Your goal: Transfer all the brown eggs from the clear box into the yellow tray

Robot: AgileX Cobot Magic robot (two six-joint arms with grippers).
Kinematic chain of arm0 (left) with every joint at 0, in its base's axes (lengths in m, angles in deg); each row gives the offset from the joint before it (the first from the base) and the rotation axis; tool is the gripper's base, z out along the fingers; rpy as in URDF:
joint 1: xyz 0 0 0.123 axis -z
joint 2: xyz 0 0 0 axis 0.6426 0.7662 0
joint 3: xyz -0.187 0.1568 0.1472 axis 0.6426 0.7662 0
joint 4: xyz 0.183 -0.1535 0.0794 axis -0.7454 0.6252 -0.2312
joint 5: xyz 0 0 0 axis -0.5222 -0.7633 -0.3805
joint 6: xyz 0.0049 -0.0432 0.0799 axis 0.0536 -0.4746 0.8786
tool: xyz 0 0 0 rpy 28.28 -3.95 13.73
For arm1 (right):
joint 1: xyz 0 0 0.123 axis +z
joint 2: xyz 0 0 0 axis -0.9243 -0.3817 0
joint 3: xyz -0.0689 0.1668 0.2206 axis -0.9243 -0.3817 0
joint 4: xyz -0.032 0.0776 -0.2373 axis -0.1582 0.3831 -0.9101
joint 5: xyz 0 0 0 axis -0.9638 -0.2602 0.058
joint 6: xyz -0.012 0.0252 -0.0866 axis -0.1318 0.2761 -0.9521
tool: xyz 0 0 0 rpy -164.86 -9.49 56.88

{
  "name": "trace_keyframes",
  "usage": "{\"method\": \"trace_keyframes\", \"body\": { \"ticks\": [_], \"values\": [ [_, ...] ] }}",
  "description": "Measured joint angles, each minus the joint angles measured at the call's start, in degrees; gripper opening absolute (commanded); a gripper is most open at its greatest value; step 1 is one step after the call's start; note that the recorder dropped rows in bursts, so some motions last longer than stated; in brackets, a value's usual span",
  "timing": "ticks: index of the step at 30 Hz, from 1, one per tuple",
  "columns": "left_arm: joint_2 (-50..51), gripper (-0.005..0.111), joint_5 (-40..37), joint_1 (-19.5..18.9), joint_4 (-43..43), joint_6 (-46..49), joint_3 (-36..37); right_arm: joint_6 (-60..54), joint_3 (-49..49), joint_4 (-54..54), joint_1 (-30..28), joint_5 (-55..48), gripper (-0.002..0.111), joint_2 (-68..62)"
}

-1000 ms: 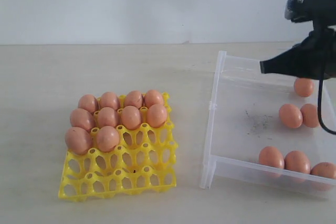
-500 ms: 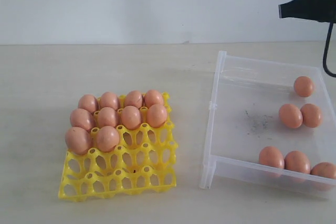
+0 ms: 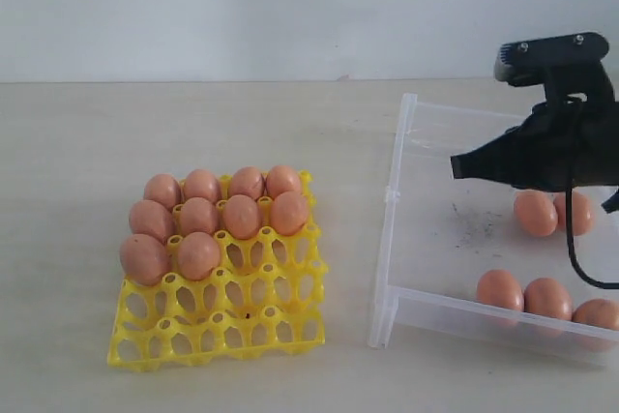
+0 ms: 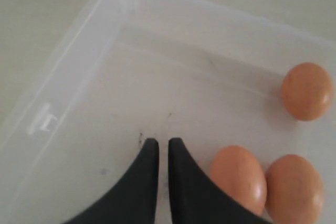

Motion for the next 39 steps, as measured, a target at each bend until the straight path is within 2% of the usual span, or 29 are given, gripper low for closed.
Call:
{"method": "trace_keyframes", "body": {
  "ticks": [2,3,5,7,8,9,10,13,19,23,27,31,39],
  "values": [
    [0.0,0.004,0.0,0.0,0.0,0.0,0.0,-0.21,-1.01,-0.12,0.0,1.44,0.004,0.0],
    [0.0,0.004,0.0,0.0,0.0,0.0,0.0,-0.32,-1.56,-0.12,0.0,3.27,0.01,0.0],
    [0.0,0.004,0.0,0.0,0.0,0.0,0.0,0.15,-2.67,-0.37,0.0,9.55,0.031,0.0],
    [0.0,0.004,0.0,0.0,0.0,0.0,0.0,0.99,-3.93,-0.49,0.0,14.93,0.064,0.0],
    [0.0,0.004,0.0,0.0,0.0,0.0,0.0,1.91,-4.75,-0.49,0.0,16.36,0.075,0.0],
    [0.0,0.004,0.0,0.0,0.0,0.0,0.0,2.89,-5.35,-0.49,0.0,16.74,0.084,0.0],
    [0.0,0.004,0.0,0.0,0.0,0.0,0.0,3.68,-6.09,-0.49,0.0,16.39,0.087,0.0],
    [0.0,0.004,0.0,0.0,0.0,0.0,0.0,4.62,-7.63,-0.37,0.0,12.35,0.078,0.0],
    [0.0,0.004,0.0,0.0,0.0,0.0,0.0,4.68,-7.88,-0.18,0.0,-2.87,0.058,0.0],
    [0.0,0.004,0.0,0.0,0.0,0.0,0.0,2.04,-7.88,-0.3,0.0,-0.38,0.045,0.77],
    [0.0,0.004,0.0,0.0,0.0,0.0,0.0,1.67,-7.88,-0.51,0.0,9.26,0.045,1.28],
    [0.0,0.004,0.0,0.0,0.0,0.0,0.0,0.91,-7.38,-0.51,0.0,6.74,0.045,1.28],
    [0.0,0.004,0.0,0.0,0.0,0.0,0.0,-1.9,-0.35,-0.51,0.0,5.17,0.045,1.28]
  ]
}}
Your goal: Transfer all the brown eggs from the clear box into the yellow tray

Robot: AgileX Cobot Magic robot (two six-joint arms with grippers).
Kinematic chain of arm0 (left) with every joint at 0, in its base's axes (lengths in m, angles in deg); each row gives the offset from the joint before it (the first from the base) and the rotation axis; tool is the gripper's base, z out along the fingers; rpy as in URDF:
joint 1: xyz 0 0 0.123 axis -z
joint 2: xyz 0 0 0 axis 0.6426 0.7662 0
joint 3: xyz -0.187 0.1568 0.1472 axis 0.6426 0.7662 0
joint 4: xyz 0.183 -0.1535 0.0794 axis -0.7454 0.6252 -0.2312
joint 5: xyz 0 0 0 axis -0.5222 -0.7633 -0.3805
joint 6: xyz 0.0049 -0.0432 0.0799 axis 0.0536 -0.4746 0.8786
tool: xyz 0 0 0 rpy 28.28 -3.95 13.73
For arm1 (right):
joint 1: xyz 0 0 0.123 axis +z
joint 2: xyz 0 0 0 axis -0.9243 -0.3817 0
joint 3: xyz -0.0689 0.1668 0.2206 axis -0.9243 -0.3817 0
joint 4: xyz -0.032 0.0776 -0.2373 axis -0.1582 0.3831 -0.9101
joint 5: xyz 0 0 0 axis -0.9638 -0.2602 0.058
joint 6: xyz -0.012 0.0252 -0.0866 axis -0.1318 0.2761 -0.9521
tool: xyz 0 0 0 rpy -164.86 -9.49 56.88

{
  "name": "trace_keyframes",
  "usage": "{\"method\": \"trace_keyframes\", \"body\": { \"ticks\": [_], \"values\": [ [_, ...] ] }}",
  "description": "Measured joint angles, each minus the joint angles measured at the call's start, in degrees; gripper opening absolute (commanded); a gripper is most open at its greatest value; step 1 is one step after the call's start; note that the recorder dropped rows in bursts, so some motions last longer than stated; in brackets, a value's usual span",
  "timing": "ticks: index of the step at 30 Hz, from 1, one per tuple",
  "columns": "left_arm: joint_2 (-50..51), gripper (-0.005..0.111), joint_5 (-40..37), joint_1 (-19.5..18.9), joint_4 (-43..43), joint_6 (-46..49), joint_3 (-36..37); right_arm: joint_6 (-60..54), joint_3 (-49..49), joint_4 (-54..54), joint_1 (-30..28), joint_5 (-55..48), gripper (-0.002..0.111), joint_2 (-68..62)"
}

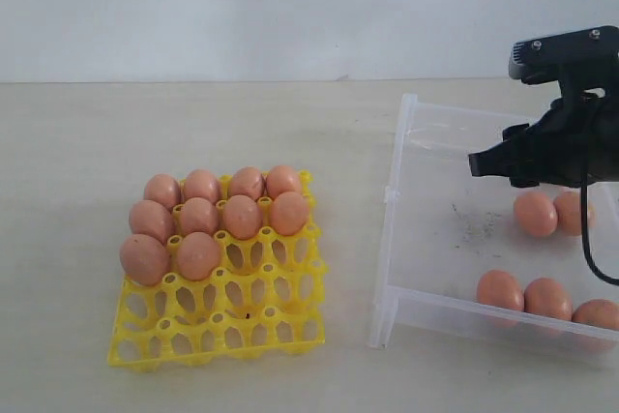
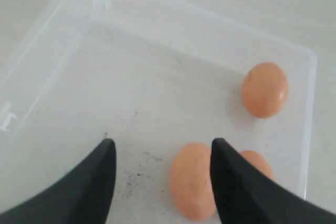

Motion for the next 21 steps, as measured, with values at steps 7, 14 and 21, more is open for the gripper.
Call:
{"method": "trace_keyframes", "body": {
  "ticks": [7,14,21],
  "values": [
    [0.0,0.004,0.0,0.0,0.0,0.0,0.0,-0.02,-0.03,0.0,0.0,1.44,0.045,-5.22],
    [0.0,0.004,0.0,0.0,0.0,0.0,0.0,0.2,-0.18,0.0,0.0,0.38,0.045,-10.3],
    [0.0,0.004,0.0,0.0,0.0,0.0,0.0,-0.03,0.05,0.0,0.0,2.92,0.061,-11.24]
  ]
}}
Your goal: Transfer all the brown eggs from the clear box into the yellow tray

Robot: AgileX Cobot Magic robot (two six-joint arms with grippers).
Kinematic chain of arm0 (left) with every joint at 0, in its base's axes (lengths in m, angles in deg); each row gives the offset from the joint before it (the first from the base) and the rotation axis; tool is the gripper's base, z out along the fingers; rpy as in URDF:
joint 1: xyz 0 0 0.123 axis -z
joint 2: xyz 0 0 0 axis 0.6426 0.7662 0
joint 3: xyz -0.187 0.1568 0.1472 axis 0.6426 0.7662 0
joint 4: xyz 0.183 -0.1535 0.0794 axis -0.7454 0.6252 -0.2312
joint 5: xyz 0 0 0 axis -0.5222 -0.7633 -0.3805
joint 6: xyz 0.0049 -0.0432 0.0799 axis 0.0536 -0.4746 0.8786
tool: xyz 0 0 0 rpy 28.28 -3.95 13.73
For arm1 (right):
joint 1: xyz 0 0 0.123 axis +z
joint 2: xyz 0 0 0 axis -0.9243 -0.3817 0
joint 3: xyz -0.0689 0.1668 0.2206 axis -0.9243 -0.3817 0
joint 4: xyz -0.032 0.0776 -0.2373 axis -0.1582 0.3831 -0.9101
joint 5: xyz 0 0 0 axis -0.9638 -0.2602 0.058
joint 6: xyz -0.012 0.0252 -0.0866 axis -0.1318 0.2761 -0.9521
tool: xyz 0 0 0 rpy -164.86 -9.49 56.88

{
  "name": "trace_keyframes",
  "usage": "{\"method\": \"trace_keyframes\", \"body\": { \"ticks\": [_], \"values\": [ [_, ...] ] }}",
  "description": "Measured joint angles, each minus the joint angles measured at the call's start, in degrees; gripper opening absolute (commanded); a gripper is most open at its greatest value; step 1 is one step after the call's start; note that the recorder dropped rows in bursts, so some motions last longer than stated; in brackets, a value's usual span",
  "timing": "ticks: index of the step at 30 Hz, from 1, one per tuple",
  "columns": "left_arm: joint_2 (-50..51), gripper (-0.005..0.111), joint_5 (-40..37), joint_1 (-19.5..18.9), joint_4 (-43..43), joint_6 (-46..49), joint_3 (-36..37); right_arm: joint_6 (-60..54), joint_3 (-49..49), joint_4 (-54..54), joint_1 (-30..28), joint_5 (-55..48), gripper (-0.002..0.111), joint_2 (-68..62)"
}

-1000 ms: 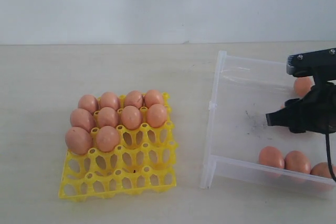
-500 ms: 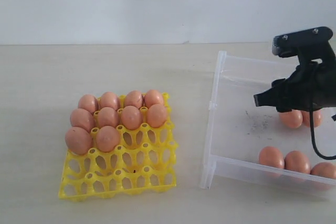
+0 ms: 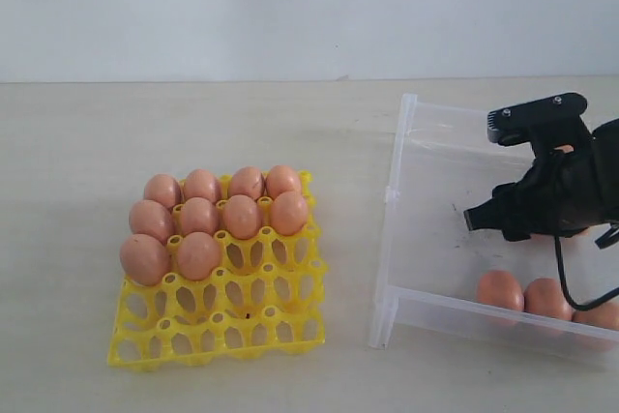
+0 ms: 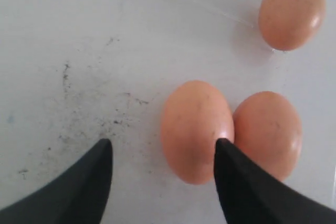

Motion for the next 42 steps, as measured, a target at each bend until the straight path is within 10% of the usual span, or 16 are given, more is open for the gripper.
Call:
{"method": "trace_keyframes", "body": {
  "ticks": [42],
  "values": [
    [0.0,0.004,0.0,0.0,0.0,0.0,0.0,-0.34,3.48,0.09,-1.06,2.96,0.059,-4.3]
  ]
}}
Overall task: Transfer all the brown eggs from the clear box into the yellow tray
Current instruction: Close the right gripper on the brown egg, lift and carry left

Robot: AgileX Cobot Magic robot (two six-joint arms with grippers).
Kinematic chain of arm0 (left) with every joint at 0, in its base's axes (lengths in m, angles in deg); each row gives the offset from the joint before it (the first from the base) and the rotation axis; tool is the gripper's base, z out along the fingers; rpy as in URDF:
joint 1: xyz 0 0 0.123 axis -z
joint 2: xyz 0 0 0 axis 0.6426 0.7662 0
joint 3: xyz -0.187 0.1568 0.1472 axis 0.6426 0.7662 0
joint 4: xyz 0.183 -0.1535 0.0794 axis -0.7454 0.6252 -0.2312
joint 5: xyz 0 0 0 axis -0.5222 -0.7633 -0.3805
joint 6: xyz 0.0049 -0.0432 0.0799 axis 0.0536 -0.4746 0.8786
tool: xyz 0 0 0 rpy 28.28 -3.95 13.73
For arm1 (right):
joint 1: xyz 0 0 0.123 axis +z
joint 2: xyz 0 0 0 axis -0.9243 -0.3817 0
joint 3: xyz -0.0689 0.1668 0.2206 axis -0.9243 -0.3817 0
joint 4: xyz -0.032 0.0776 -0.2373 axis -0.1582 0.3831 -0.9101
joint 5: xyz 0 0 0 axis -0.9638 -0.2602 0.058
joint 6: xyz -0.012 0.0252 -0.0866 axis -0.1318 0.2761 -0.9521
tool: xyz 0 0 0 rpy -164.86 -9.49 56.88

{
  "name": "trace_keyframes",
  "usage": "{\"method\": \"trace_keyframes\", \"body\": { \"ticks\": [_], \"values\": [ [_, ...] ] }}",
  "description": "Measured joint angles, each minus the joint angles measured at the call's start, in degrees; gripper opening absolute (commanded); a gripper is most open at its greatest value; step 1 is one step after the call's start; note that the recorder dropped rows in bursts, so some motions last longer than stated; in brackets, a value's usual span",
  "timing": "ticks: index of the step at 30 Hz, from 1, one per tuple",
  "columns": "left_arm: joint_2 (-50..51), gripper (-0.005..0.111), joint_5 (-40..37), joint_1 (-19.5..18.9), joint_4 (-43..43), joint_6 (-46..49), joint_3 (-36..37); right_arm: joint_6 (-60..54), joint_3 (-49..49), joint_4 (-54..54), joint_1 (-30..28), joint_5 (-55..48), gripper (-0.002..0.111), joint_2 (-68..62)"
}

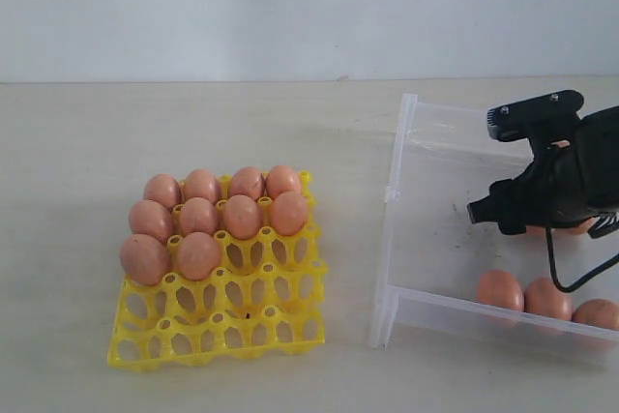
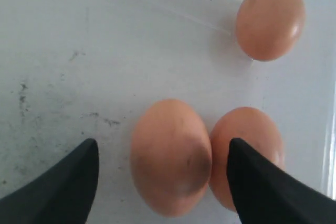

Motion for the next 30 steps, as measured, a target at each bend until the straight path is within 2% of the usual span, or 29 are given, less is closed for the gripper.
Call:
{"method": "trace_keyframes", "body": {
  "ticks": [19,22,27,30],
  "values": [
    [0.0,0.004,0.0,0.0,0.0,0.0,0.0,0.63,3.13,-0.15,0.0,-0.36,0.058,-4.49],
    [0.0,0.004,0.0,0.0,0.0,0.0,0.0,1.06,3.69,-0.15,0.0,0.15,0.044,-4.86],
    [0.0,0.004,0.0,0.0,0.0,0.0,0.0,1.73,3.94,-0.15,0.0,0.89,0.002,-4.86],
    [0.0,0.004,0.0,0.0,0.0,0.0,0.0,1.93,3.94,-0.15,0.0,0.89,0.0,-4.86]
  ]
}}
